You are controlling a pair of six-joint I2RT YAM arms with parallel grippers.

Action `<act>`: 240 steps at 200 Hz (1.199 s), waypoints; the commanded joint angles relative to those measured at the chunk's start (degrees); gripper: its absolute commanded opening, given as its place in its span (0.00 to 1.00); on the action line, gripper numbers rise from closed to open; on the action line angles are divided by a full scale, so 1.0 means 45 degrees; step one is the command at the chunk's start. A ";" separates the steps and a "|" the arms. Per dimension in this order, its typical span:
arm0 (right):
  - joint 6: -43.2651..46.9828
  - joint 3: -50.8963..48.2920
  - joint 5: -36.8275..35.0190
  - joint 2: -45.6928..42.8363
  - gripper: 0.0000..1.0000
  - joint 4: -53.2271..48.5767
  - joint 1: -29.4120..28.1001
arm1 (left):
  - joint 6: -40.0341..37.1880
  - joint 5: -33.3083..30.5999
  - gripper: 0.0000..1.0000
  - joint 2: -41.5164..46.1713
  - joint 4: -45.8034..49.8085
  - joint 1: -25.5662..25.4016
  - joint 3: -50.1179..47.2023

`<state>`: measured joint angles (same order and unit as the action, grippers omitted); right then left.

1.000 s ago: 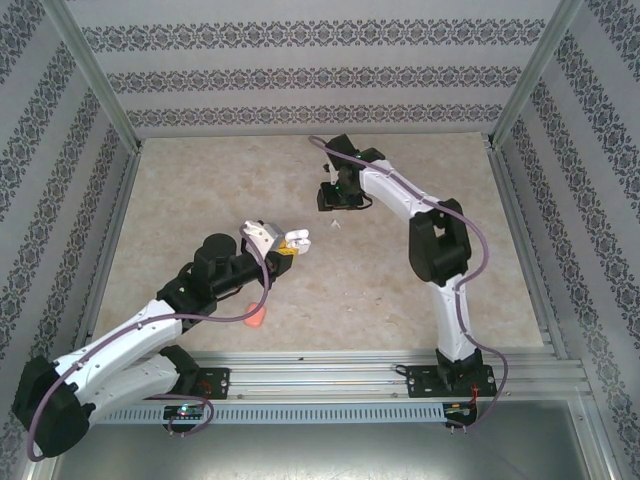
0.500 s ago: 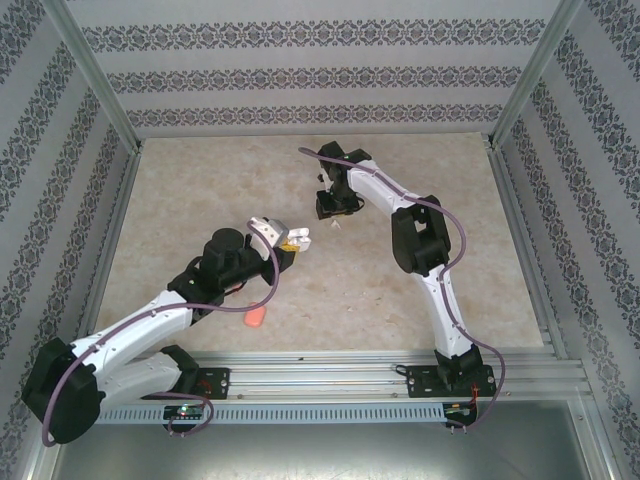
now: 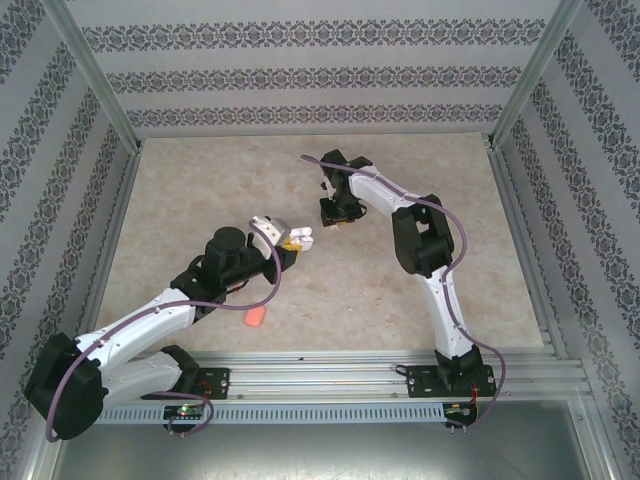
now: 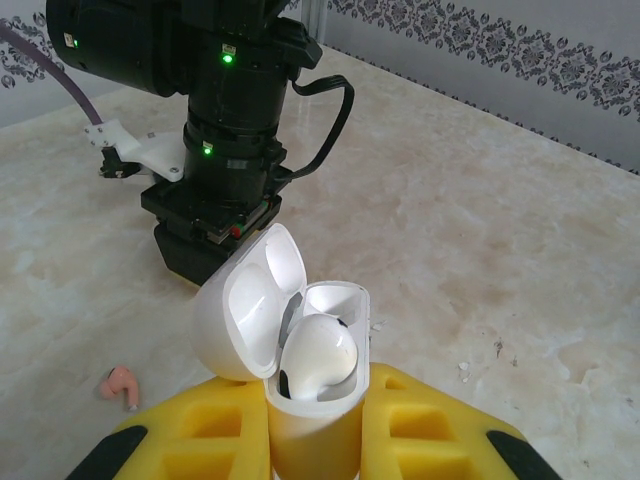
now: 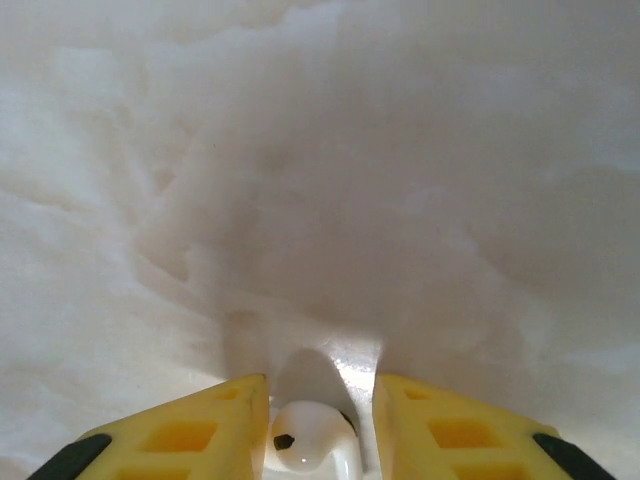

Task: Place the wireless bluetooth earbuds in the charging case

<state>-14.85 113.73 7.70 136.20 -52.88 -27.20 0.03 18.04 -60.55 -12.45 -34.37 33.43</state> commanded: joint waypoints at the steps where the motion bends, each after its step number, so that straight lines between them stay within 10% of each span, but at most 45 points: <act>1: -0.0214 -0.0612 0.0229 -0.0021 0.33 -0.0339 -0.0166 | -0.0007 0.0195 0.00 0.0479 -0.0317 0.0157 -0.0068; 176: -0.3229 -0.9939 0.1161 -0.5829 0.33 0.2976 -0.0240 | 0.0869 0.0571 0.00 0.1065 -0.0253 0.0157 -0.0463; 240: -0.4031 -1.0134 0.1967 -0.7093 0.39 0.3161 -0.0035 | 0.0950 0.0541 0.00 0.1241 0.0118 0.0157 -0.0462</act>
<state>-30.52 68.05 13.65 107.26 -35.75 -27.24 3.51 19.51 -56.51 -12.36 -34.37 31.62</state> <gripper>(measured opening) 0.389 0.188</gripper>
